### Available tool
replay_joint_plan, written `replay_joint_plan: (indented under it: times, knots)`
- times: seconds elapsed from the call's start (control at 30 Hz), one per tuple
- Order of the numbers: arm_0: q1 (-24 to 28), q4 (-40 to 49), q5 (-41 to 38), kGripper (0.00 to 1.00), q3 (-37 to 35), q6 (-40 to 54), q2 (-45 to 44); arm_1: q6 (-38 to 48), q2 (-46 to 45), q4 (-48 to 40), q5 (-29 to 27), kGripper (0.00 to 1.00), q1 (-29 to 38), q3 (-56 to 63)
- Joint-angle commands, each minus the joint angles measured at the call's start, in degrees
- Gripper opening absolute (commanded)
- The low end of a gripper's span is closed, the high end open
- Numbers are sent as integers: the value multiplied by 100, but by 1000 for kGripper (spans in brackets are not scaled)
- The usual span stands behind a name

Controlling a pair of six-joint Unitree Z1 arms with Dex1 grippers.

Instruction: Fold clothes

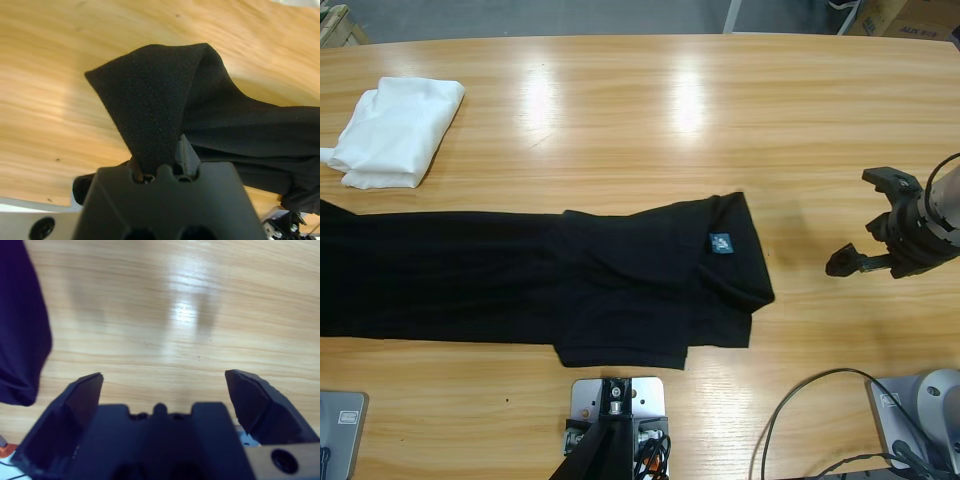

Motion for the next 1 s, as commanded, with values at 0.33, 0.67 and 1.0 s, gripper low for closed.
replay_joint_plan:
  times: [0.33,0.67,1.0]
  knots:
    - [-2973,274,-1330,0,-1868,-1856,406,87,86,-99,-72,1000,61,164]
    - [-4543,-58,-2084,0,-3982,-2742,2016,87,274,-259,-55,1000,61,124]
    - [-5461,-32,-2331,0,-5626,-3148,3465,60,327,-326,-29,1000,61,134]
